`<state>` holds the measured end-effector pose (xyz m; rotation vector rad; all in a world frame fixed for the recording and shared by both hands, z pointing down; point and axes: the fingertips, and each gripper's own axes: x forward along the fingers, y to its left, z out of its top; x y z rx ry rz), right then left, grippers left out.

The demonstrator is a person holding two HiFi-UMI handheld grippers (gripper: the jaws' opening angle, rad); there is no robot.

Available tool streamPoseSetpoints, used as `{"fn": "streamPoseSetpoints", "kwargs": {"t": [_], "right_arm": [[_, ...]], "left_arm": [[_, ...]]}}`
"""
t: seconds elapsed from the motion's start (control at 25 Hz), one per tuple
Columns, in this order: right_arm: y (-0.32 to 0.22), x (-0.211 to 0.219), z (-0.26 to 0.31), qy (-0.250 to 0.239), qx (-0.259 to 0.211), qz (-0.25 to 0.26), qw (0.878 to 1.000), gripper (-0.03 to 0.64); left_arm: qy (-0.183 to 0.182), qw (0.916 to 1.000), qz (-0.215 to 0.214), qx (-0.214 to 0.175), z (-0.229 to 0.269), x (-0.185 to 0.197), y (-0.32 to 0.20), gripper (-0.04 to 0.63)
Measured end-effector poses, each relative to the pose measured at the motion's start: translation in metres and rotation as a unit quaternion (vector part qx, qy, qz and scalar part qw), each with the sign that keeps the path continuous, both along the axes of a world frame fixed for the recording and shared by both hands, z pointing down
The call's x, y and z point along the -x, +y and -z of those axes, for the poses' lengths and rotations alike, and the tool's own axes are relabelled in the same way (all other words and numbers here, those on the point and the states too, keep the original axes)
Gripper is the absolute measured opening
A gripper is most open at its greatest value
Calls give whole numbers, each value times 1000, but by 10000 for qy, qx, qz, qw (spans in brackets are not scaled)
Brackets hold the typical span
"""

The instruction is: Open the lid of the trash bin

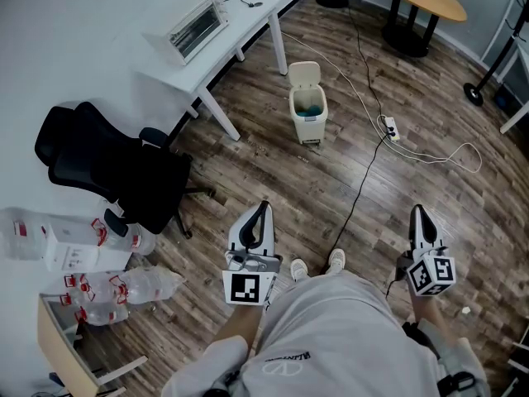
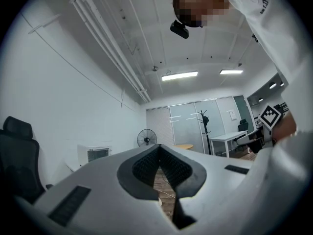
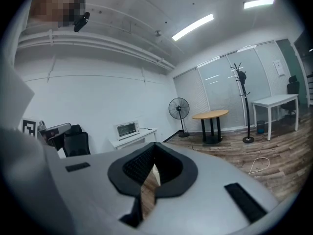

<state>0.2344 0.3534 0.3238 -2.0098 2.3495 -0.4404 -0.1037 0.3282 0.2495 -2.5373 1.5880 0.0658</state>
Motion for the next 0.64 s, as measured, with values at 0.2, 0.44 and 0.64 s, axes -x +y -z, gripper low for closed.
{"fn": "streamPoseSetpoints", "kwargs": {"t": [0.2, 0.44, 0.64], "right_arm": [[-2, -3, 0, 16, 4, 16, 10000, 15], [-4, -7, -1, 35, 8, 27, 10000, 15], [-3, -11, -2, -7, 17, 36, 10000, 15]], "left_arm": [[-9, 10000, -7, 25, -1, -5, 0, 0], [12, 10000, 6, -18, 2, -7, -2, 0], [37, 10000, 20, 2, 2, -10, 0, 0]]}}
